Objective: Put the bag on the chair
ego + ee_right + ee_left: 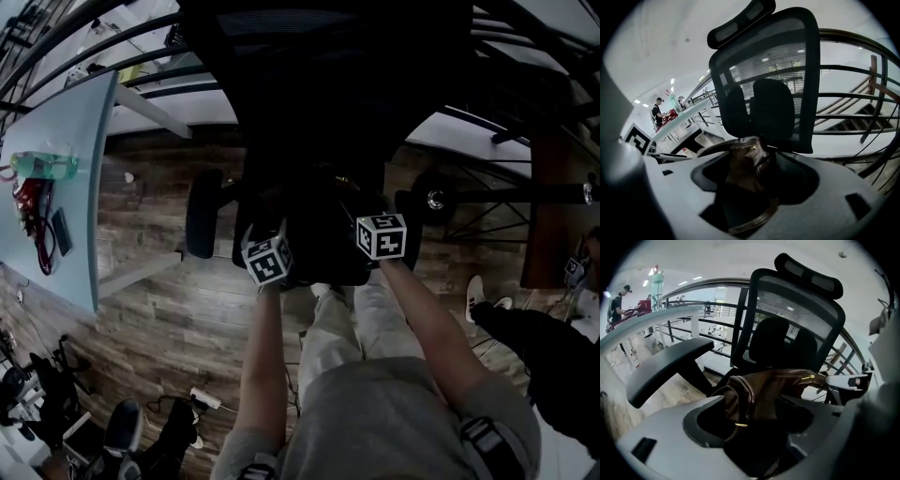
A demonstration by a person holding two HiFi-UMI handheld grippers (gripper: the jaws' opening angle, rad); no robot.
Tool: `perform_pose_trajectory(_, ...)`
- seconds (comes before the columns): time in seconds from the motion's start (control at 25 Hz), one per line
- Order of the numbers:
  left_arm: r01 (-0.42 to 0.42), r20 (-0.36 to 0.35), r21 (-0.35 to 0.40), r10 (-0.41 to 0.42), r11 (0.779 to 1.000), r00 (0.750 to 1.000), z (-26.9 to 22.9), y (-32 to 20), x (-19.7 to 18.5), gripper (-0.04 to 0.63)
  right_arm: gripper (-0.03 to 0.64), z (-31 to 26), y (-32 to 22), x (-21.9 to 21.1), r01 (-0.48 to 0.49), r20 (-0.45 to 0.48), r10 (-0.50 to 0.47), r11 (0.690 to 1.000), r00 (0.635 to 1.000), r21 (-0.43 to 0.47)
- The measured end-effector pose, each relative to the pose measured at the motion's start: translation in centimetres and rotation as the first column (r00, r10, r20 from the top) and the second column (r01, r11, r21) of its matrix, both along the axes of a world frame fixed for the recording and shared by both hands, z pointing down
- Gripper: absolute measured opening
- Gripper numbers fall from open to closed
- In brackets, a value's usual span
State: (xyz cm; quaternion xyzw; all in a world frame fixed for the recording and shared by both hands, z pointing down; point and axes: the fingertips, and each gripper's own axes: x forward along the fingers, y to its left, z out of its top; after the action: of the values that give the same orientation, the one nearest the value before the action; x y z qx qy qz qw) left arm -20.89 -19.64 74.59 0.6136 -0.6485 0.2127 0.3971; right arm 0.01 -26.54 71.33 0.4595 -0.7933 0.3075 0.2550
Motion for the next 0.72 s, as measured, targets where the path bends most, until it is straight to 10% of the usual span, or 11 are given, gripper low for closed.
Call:
perform_pose_trajectory(0.48,0.007,0.018,0.111,-0.009,0.994,1.000,-8.0,3.2,1.7,0.227,0.266,-7.7,4.7,0.6,-0.006,0.056,0.003,0.999,0.998,0.052)
perform_pose_trajectory(0.72,0.021,-0.006,0.165,-0.021,0.986,1.000,-12.1,4.9,2.4,0.119,0.081,-12.3,6.9,0.4,0.007,0.060,-0.014,0.992,0.998,0.123)
